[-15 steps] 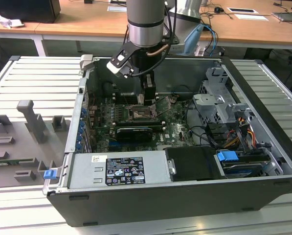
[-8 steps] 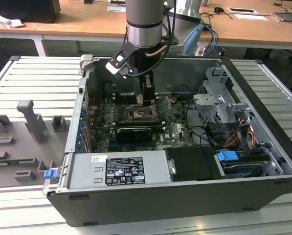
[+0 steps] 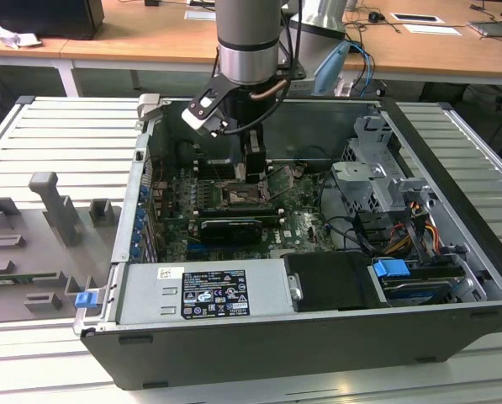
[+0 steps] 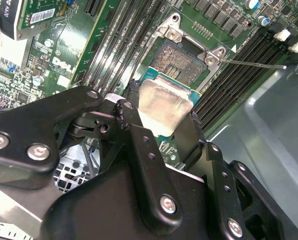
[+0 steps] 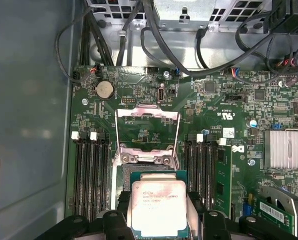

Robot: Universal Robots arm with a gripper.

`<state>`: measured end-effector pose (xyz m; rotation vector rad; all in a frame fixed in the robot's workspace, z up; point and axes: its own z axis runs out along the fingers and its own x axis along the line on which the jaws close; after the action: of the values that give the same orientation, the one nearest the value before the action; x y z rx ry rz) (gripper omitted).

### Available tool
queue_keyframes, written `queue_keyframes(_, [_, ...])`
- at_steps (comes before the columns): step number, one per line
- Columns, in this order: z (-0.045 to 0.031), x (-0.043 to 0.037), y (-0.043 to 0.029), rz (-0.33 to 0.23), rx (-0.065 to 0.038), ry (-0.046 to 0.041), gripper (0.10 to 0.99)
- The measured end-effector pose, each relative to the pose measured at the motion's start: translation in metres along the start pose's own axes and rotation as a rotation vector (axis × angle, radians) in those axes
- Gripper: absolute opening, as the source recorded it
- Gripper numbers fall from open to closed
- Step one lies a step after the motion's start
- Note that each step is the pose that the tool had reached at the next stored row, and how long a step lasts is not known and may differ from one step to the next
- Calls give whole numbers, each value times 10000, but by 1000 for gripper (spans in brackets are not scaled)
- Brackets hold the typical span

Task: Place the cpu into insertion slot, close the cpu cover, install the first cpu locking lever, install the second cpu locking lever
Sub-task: 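Place the cpu into insertion slot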

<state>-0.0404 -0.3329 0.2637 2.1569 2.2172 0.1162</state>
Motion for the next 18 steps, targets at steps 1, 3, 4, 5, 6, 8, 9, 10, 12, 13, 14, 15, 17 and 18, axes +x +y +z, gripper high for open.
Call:
queue_keyframes(1, [2, 0, 0, 2, 0, 0, 525])
queue_keyframes(3, [5, 0, -1, 5, 0, 0, 525])
queue_keyframes(4, [9, 0, -2, 9, -1, 0, 525])
queue_keyframes(5, [13, 0, -3, 12, -1, 0, 525])
queue_keyframes(6, [15, 0, -3, 14, -1, 0, 525])
queue_keyframes(8, [20, 0, -4, 18, -1, -1, 525])
queue_keyframes(9, [24, 0, -5, 20, -1, -2, 525])
queue_keyframes(10, [27, 0, -5, 23, -1, -1, 525])
queue_keyframes(12, [34, 0, -6, 32, -2, 0, 525])
queue_keyframes(13, [39, 0, -7, 44, -2, -2, 525])
queue_keyframes(14, [52, 0, -9, 72, -2, -5, 525])
queue_keyframes(15, [79, 6, -12, 118, -2, -10, 525])
queue_keyframes(17, [115, 17, -24, 163, -5, -14, 525])
queue_keyframes(18, [127, 18, -38, 171, -5, -13, 525])
